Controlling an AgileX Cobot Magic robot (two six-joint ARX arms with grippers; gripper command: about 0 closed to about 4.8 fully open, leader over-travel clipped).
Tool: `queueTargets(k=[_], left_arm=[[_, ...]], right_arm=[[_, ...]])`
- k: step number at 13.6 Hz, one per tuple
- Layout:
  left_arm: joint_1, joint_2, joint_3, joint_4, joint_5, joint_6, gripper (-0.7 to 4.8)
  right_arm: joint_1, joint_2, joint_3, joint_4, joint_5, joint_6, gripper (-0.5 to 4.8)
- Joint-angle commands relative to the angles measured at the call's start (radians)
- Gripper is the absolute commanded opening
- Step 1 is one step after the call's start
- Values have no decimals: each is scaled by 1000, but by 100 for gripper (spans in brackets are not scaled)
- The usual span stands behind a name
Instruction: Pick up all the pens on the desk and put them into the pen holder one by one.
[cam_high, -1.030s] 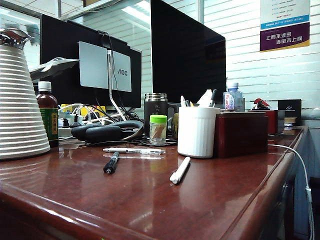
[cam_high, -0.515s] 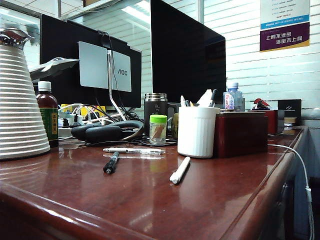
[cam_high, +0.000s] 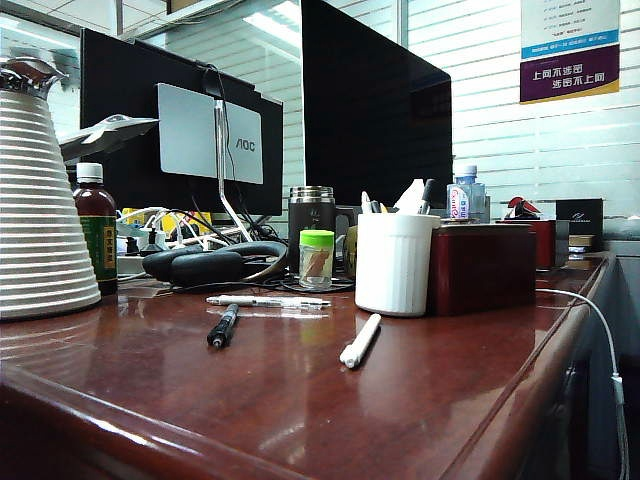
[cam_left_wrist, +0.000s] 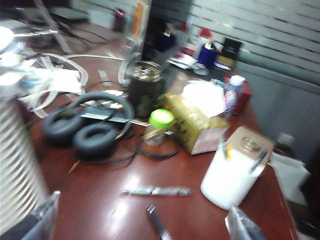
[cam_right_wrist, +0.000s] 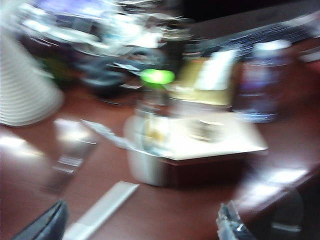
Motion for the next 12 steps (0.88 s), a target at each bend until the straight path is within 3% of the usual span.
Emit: queueTargets(k=[1, 3, 8, 12], left_arm=[[-17, 263, 105, -5, 48, 6, 479], [-88, 461, 169, -4, 67, 12, 479], [-363, 619, 174, -72, -198, 37, 479], [-402, 627, 176, -216, -243, 26, 479]], right_arm=[[11, 161, 33, 18, -55, 101, 388], [61, 303, 42, 17, -60, 169, 388], [294, 566, 41, 153, 15, 294, 388], [401, 752, 41, 201, 82, 368, 388]])
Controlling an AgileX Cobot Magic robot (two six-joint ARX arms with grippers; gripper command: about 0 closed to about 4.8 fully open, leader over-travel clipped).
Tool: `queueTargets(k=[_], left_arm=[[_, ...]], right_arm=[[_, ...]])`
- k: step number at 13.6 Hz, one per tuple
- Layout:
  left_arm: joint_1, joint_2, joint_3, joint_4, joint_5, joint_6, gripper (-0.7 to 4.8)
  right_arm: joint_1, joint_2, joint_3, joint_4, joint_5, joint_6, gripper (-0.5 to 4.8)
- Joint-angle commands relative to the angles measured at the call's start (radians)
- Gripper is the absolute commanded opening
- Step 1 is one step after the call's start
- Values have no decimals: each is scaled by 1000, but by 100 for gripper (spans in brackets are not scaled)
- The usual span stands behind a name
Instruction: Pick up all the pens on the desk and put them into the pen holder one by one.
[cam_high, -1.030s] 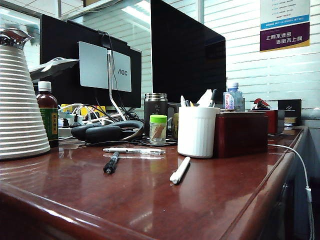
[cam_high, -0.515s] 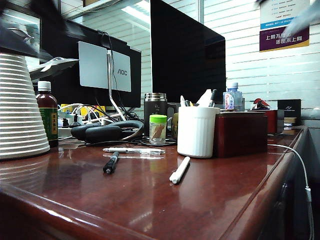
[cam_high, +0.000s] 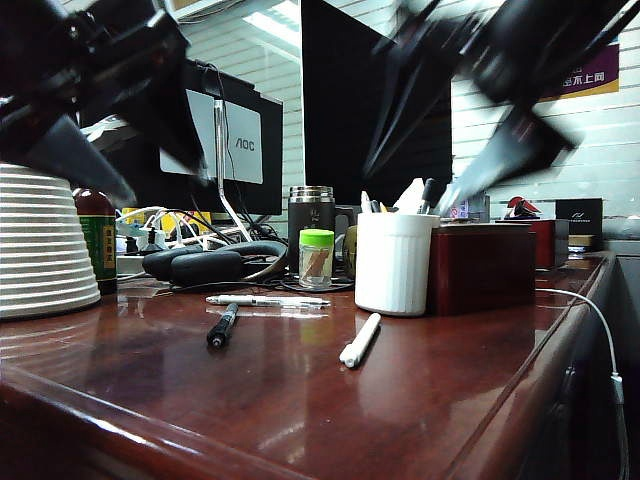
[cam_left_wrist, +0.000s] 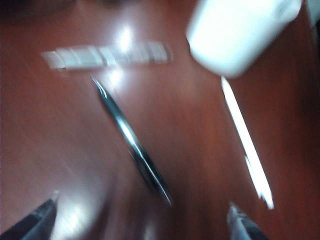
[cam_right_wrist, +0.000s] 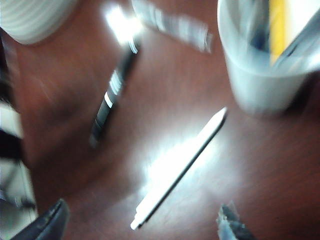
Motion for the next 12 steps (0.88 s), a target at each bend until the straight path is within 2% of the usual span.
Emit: queueTargets(k=[1, 6, 8, 12], left_arm=[[-1, -1, 5, -92, -17, -3, 479], [-1, 0, 5, -90, -18, -3, 479], [-1, 0, 5, -89, -22, -3, 479], [0, 0, 5, -89, -25, 2, 479]], right_arm=[[37, 109, 4, 69, 26, 59, 388], [56, 270, 4, 126, 124, 60, 387], [69, 304, 4, 134, 208, 60, 386], [103, 341, 3, 174, 225, 60, 386]])
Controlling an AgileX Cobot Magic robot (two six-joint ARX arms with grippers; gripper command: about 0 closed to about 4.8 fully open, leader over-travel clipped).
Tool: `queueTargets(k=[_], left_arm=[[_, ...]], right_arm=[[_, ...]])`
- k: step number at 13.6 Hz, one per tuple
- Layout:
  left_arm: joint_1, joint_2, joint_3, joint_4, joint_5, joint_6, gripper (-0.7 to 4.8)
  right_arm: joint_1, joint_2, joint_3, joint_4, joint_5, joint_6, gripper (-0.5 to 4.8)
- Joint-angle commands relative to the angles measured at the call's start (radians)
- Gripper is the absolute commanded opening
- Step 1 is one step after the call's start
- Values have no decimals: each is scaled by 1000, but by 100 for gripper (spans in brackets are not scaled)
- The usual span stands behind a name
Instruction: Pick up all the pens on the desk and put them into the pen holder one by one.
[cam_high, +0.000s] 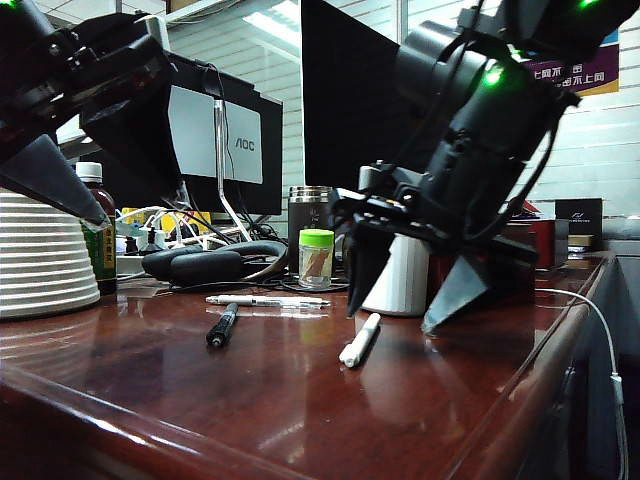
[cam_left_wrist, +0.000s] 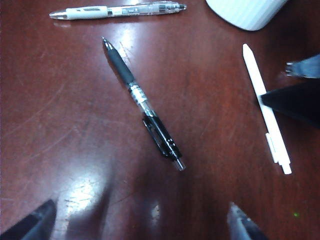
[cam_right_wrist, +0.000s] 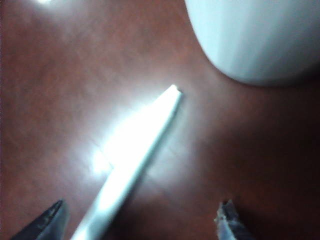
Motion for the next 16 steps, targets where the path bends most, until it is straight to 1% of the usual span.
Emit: queueTargets(k=[1, 4, 6, 7, 8, 9, 11, 14, 16], left_arm=[[-1, 0, 5, 11, -4, 5, 479], [-1, 0, 5, 10, -4, 5, 479], [-1, 0, 5, 8, -4, 5, 479], [-1, 0, 5, 8, -4, 5, 479], [-1, 0, 5, 8, -4, 5, 479], [-1, 0, 5, 8, -4, 5, 479], [-1, 0, 5, 8, -4, 5, 479], [-1, 0, 5, 7, -24, 5, 479], [-1, 0, 5, 7, -27, 5, 479]], right_arm=[[37, 8, -1, 26, 18, 5, 385], [69, 22, -1, 32, 25, 5, 291], [77, 36, -1, 7, 66, 5, 291], [75, 42, -1, -11, 75, 5, 261], [73, 42, -2, -35, 76, 4, 95], [74, 42, -1, -36, 72, 1, -1], [74, 41, -1, -7, 46, 1, -1], [73, 11, -1, 104, -66, 0, -1], [69, -52, -1, 190, -68, -8, -1]])
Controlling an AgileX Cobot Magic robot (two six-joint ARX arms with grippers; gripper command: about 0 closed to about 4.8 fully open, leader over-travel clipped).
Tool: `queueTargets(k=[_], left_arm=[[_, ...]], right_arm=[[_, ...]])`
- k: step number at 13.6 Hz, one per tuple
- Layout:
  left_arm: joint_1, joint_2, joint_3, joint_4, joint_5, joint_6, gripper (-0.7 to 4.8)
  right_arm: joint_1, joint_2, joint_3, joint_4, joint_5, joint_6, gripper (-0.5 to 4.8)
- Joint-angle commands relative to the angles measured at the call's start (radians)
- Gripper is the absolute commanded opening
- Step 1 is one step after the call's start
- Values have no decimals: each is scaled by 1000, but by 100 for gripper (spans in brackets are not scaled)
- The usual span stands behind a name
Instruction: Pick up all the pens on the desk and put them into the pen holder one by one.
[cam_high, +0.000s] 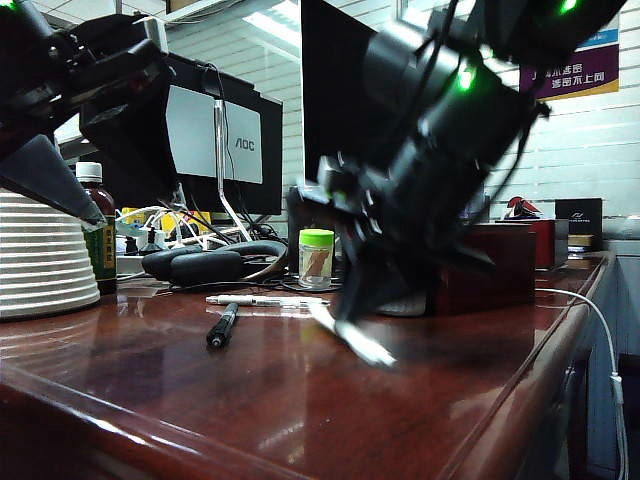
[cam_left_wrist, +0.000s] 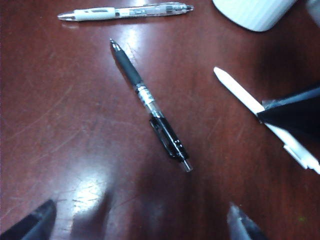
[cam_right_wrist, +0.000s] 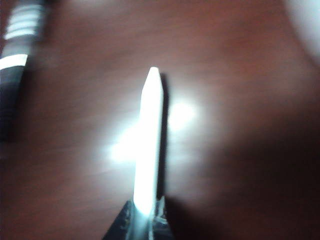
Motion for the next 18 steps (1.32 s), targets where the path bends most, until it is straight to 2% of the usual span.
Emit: queueTargets(k=[1, 5, 7, 10, 13, 18], left_arm=[[-1, 0, 5, 8, -4, 1, 479], [-1, 0, 5, 10, -34, 1, 479], [-1, 0, 5, 33, -33, 1, 479], [-1, 11, 5, 206, 38, 1, 479], [-2, 98, 5, 364, 143, 0, 479], [-10, 189, 5, 378, 161, 0, 479]], right_arm=[[-8, -111, 7, 177, -10, -45, -1], [-76, -248, 7, 580, -6, -256, -1], [-150, -250, 7, 751, -5, -265, -1], [-239, -193, 7, 774, -7, -266, -1], [-250, -83, 7, 781, -11, -266, -1], [-249, 19, 7, 780, -7, -323, -1]])
